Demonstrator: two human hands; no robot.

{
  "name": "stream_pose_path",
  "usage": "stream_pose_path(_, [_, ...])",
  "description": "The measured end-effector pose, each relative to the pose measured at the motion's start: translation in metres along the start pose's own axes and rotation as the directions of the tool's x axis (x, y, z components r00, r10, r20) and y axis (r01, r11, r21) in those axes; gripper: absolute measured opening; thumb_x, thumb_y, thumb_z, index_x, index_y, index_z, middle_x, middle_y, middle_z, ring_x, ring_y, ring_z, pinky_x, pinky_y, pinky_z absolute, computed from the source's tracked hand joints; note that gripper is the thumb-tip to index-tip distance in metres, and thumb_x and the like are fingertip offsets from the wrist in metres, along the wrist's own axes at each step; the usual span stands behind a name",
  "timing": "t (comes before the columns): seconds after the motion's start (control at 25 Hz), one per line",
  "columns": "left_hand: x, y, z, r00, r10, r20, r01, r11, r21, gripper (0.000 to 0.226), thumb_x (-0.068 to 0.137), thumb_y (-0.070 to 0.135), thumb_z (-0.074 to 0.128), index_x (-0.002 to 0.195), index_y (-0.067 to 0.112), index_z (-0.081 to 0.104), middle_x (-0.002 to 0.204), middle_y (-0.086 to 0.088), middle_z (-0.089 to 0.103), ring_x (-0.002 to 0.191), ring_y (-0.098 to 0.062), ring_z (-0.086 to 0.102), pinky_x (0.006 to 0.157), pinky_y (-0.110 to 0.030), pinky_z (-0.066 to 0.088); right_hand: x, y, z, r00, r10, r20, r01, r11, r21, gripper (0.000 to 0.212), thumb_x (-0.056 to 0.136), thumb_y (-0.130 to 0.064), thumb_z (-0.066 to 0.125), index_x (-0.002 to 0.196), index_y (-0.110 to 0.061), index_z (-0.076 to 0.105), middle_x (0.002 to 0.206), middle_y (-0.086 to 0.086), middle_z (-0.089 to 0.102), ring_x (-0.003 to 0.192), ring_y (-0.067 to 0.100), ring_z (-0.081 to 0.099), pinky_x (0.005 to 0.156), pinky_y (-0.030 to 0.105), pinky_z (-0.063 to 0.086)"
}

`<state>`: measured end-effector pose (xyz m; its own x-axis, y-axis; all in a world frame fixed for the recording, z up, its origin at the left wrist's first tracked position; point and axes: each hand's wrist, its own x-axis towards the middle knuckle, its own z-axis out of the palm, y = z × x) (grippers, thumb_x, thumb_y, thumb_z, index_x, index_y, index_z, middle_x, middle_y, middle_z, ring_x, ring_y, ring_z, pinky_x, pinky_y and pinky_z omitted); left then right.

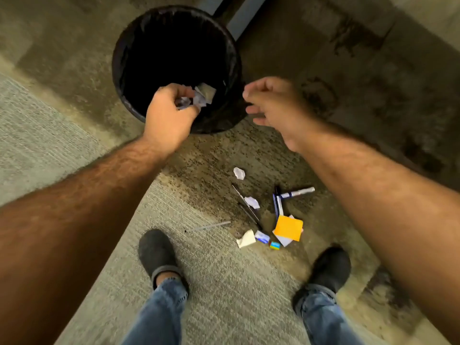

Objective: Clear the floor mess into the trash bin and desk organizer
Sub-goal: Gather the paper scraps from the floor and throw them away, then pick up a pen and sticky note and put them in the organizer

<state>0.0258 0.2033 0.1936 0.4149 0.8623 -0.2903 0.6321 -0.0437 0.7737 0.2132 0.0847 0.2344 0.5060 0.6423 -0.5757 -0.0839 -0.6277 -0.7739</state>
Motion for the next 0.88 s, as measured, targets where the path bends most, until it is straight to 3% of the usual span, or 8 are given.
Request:
stream_pose_path(0.24, [-0.095,0.004,0.033,0.984,-0.116,0.136,0.105,0.991,0.089,0.026,0.089,0.023,0.076,0.113,0.018,0.071,0.119,-0.008,0.071,0.108,-0.024,0.069,0.101,-0.046,0.056,-0.106,0.075,-0.029,0.983,0.077,-0.167,-0.075,0.997,0.018,0.018,0.092,-0.01,0.071,0.11,-0.006,0.071,0.081,-0.001,0.064,0.071,0.008,0.055,0.063,0.018,0.042])
stream_pose_path(0.36, [-0.134,0.01,0.038,0.967,-0.145,0.208,0.114,0.981,0.156,0.02,0.089,0.024,0.077,0.108,0.023,0.071,0.12,-0.004,0.069,0.106,-0.023,0.067,0.102,-0.044,0.055,-0.15,0.104,-0.046,0.974,0.083,-0.211,-0.097,0.994,-0.057,0.018,0.09,-0.013,0.072,0.108,-0.009,0.074,0.092,0.003,0.071,0.08,0.011,0.061,0.075,0.026,0.049])
stream_pose_path(0.52, [-0.169,0.021,0.048,0.949,-0.081,0.304,0.001,0.967,0.255,0.021,0.091,0.026,0.075,0.111,0.025,0.07,0.131,0.0,0.059,0.095,-0.01,0.059,0.089,-0.021,0.046,-0.194,0.133,-0.059,0.95,0.138,-0.281,-0.146,0.989,-0.007,0.016,0.088,-0.011,0.074,0.104,-0.012,0.074,0.094,0.0,0.072,0.081,0.012,0.062,0.084,0.032,0.053])
stream_pose_path(0.68, [-0.177,0.026,0.063,0.908,-0.022,0.419,-0.099,0.959,0.265,0.024,0.091,0.022,0.076,0.114,0.021,0.072,0.13,-0.001,0.058,0.116,-0.017,0.057,0.105,-0.029,0.043,-0.218,0.154,-0.061,0.921,0.179,-0.345,-0.176,0.984,0.04,0.016,0.089,-0.011,0.074,0.104,-0.012,0.075,0.098,0.003,0.076,0.083,0.014,0.065,0.092,0.043,0.056])
stream_pose_path(0.88, [-0.183,0.019,0.091,0.853,0.055,0.518,-0.23,0.932,0.281,0.017,0.09,0.023,0.077,0.102,0.029,0.067,0.121,0.004,0.054,0.103,-0.011,0.055,0.094,-0.022,0.038,-0.212,0.2,-0.071,0.868,0.217,-0.446,-0.198,0.976,0.089,0.017,0.088,-0.01,0.073,0.106,-0.009,0.074,0.095,0.0,0.073,0.085,0.013,0.065,0.093,0.042,0.056])
